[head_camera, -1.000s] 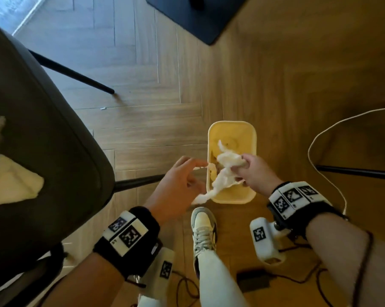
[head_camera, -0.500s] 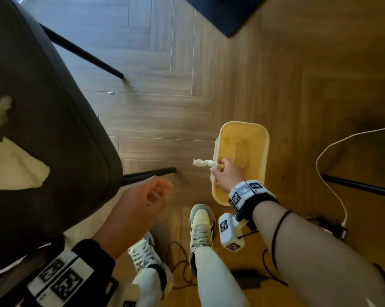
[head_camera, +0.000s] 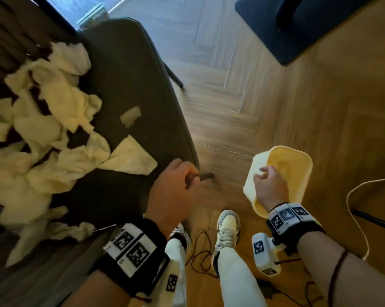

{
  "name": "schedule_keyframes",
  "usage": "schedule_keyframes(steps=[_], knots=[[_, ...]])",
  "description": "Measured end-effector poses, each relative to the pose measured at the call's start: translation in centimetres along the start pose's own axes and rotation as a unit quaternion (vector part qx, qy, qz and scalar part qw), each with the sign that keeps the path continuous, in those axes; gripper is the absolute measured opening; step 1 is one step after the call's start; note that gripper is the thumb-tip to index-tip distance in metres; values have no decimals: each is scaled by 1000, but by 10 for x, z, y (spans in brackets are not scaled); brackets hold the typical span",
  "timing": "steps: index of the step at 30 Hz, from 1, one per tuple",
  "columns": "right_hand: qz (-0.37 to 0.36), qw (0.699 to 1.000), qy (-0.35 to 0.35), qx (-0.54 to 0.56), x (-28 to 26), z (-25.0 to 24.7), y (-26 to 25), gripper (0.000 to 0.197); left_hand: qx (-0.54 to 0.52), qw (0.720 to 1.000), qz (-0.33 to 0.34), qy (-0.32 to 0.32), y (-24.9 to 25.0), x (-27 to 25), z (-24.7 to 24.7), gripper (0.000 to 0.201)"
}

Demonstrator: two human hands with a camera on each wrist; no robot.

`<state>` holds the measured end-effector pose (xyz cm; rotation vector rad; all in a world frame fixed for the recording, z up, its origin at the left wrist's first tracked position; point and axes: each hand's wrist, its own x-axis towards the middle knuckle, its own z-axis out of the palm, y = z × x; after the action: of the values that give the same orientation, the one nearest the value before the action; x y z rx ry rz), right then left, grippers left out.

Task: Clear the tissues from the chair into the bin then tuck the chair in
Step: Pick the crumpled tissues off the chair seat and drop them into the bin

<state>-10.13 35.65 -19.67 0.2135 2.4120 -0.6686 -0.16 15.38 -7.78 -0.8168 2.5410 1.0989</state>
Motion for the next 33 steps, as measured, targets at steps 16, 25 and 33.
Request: schedule_keyframes(steps=[16, 25, 33], knots=[[-437, 888, -77, -125, -85, 43, -320, 60, 157, 975, -54, -148, -70, 29, -93, 40], [-496, 757, -121, -407, -56, 117, -446, 125, 68, 996, -61, 19, -109, 16, -202, 28], [-428, 788, -109, -430, -58, 163, -450, 99, 24, 991, -130, 37, -152, 27, -225, 32]])
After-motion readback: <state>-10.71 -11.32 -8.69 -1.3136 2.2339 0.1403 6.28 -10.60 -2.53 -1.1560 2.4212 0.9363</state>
